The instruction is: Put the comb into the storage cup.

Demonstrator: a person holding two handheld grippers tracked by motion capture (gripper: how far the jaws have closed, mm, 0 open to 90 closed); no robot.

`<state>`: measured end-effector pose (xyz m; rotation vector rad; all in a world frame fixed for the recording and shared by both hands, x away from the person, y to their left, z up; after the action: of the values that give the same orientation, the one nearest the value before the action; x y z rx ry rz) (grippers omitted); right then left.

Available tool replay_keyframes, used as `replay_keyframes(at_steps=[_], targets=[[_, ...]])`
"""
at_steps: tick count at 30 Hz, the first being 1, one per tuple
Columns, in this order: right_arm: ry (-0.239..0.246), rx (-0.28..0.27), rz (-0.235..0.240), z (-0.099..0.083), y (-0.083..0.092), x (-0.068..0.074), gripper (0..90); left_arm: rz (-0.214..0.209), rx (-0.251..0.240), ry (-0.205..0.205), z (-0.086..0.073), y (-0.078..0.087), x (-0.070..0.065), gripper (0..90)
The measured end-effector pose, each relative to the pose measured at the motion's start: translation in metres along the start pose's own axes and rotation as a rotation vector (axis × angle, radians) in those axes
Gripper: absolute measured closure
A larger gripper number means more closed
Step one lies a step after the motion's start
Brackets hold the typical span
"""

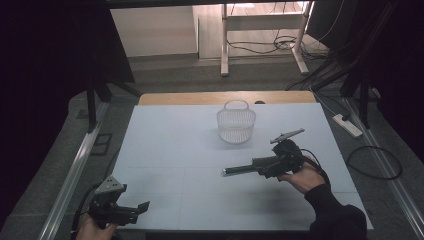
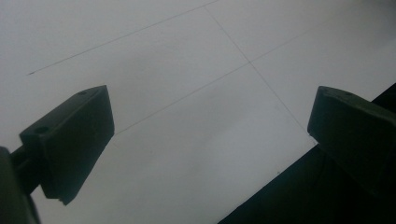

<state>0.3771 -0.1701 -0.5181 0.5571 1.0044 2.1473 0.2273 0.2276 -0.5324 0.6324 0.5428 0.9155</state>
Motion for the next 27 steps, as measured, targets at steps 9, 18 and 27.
replay_keyframes(at_steps=[9, 18, 27], targets=[[0.028, 0.023, 0.000, 0.007, -0.009, 0.005, 0.0, -0.008, -0.006, 0.006, 0.000, 0.000, 0.000, 1.9], [0.069, 0.041, -0.019, 0.016, -0.019, 0.010, 2.3, -0.010, -0.010, 0.008, 0.000, 0.001, 0.000, 2.0], [0.078, 0.037, -0.027, 0.025, -0.025, 0.009, 14.1, -0.011, -0.012, 0.012, 0.000, 0.001, 0.000, 2.0]])
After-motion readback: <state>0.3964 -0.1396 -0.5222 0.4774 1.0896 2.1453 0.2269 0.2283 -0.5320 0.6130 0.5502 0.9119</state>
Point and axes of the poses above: each handheld gripper's, and its own axes: y roughly backward along the jaws, z roughly out of its top, x roughly to its left, the point moved 9 cm from there along -y, roughly forward along the jaws, and after that the axes turned 4 degrees about -x, right-handed, at the moved point
